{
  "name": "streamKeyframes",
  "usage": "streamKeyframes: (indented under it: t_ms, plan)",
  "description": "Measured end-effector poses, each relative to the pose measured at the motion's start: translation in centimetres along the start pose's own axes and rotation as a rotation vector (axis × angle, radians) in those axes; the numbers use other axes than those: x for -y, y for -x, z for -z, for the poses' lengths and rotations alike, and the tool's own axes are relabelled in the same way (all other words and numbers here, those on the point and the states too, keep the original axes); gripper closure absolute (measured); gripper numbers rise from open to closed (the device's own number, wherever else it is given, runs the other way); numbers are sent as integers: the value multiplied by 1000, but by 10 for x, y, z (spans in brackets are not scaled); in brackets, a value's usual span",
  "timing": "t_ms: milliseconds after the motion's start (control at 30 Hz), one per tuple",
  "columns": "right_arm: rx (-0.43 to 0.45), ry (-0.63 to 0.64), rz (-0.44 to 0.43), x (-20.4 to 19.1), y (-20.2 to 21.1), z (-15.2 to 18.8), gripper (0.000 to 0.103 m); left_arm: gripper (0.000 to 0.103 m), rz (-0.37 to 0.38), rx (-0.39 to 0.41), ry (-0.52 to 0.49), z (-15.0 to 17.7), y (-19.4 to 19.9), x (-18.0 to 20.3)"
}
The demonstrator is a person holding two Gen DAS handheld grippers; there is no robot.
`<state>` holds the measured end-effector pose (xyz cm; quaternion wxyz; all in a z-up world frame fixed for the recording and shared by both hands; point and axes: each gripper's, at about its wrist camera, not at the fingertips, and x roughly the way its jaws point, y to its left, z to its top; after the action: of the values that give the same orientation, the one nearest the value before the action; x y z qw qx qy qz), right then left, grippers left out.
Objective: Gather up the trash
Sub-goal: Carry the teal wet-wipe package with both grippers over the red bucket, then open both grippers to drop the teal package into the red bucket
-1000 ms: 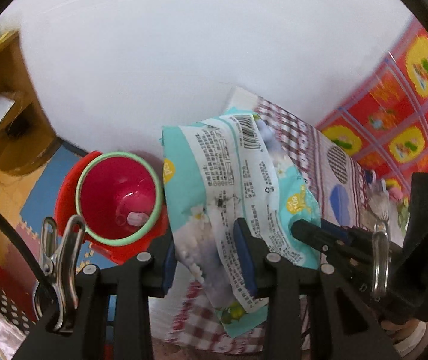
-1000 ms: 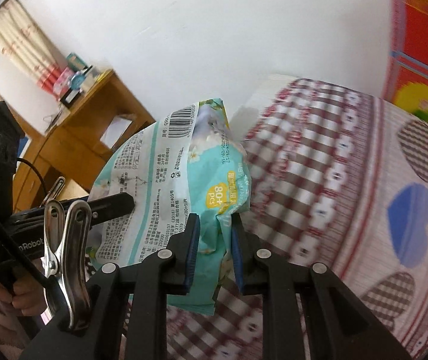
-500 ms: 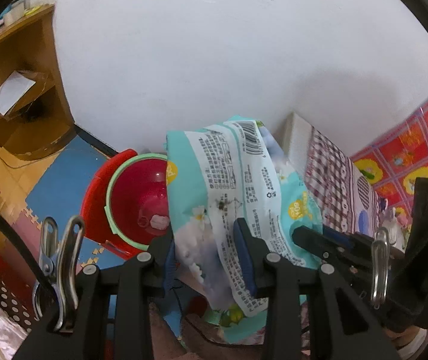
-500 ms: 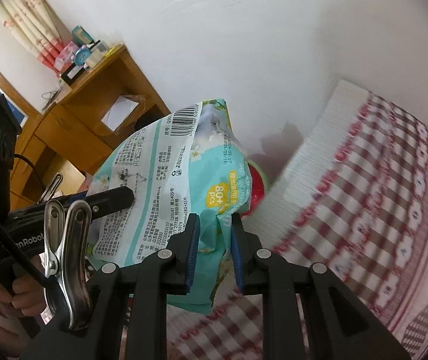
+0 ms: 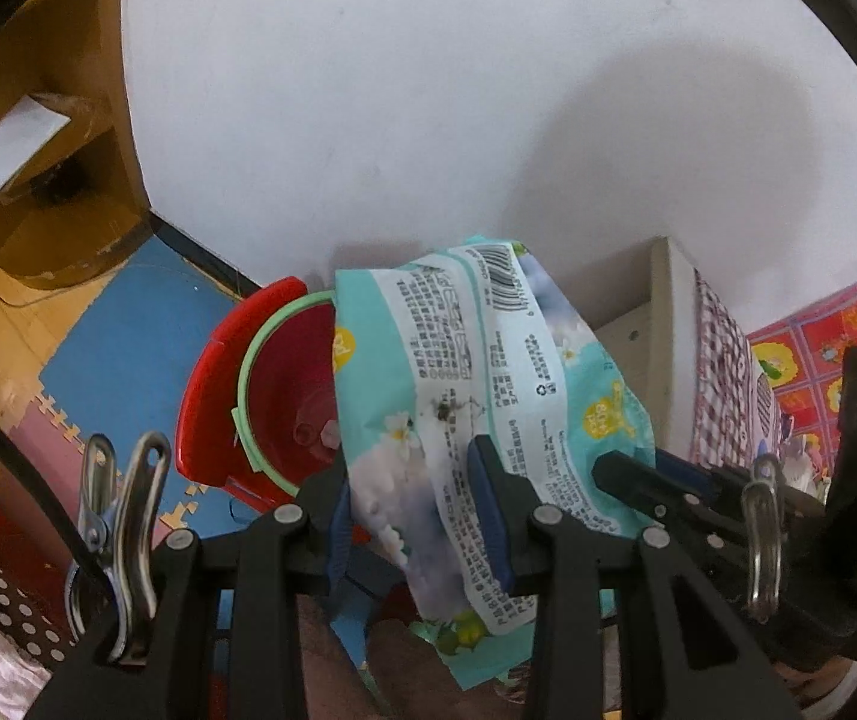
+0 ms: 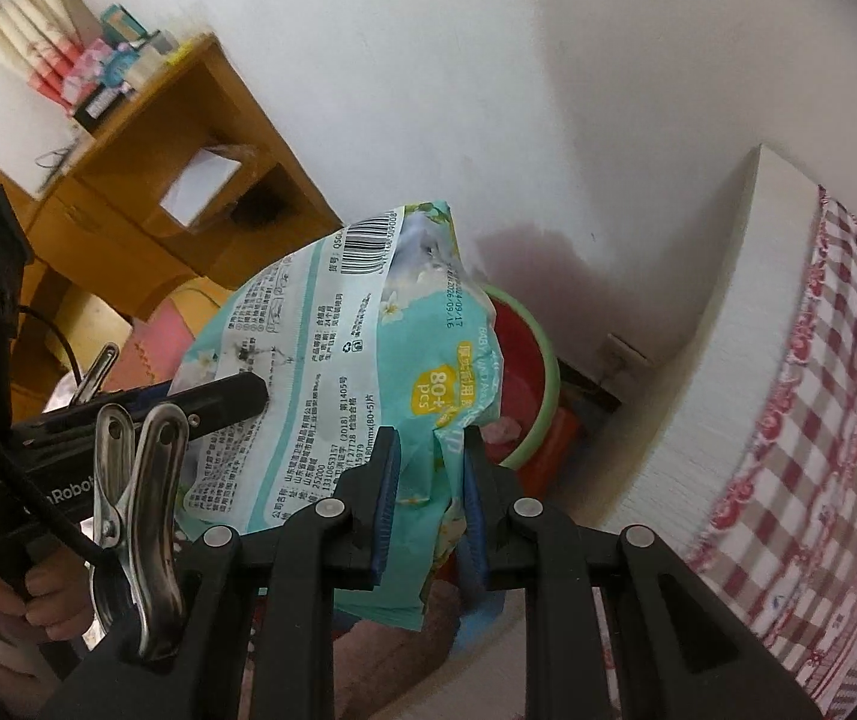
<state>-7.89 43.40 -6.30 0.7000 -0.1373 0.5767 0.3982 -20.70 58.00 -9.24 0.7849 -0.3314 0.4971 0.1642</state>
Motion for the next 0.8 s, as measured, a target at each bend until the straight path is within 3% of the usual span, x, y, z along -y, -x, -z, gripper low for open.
streamKeyframes:
  t_ms: [567,800]
  plan:
    - [-144,-60,129,-21,-81,-36,80,66,78,-175,36,-18,-75,-46]
    - [-170,-171,121,2,-103,-44,80,66,79,-204,17,-37,-104,-58]
